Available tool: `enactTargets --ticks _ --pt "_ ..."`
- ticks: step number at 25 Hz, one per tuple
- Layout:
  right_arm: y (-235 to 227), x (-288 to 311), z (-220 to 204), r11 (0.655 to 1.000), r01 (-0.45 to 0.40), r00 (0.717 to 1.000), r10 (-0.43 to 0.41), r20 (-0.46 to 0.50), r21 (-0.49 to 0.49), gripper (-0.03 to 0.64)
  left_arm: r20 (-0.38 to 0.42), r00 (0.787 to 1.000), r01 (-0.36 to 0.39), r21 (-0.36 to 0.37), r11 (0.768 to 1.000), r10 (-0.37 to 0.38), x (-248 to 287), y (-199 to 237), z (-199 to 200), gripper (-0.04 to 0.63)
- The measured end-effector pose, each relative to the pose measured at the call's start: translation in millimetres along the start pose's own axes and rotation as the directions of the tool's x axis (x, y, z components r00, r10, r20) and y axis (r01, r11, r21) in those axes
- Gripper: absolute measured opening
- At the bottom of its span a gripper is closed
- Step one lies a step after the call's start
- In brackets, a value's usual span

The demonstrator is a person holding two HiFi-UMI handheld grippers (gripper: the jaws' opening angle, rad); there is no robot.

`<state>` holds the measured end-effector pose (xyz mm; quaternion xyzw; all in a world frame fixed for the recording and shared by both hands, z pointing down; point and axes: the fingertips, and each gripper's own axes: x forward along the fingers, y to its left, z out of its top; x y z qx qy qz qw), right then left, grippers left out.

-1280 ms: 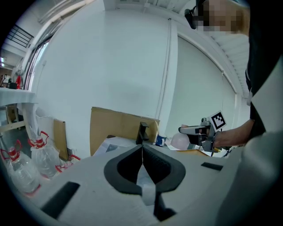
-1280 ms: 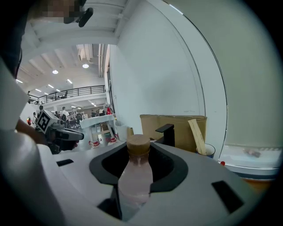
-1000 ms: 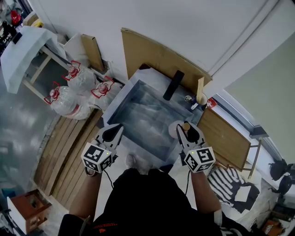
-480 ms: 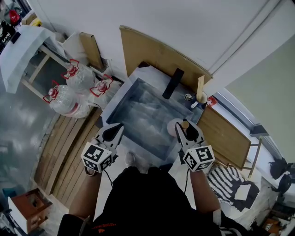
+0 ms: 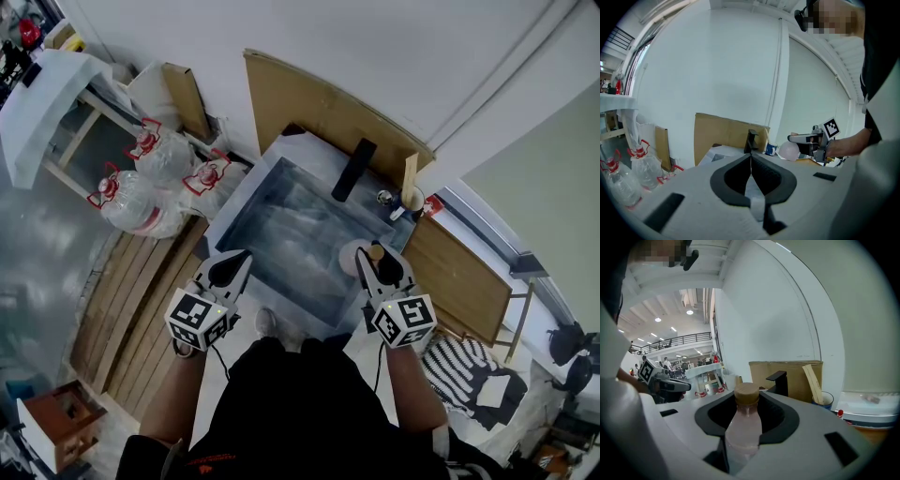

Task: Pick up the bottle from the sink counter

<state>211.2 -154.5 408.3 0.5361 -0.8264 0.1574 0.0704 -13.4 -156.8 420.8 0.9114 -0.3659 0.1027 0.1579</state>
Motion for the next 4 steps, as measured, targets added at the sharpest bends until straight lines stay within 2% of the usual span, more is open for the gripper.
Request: enactTargets --ticks 4 --pt "-2.2 1.6 -1.2 1.000 0.002 1.000 -0.002 -0.002 0.003 0.141 0.000 1.000 0.002 0.002 1.000 -0.002 2.8 -0.2 0.2 0.021"
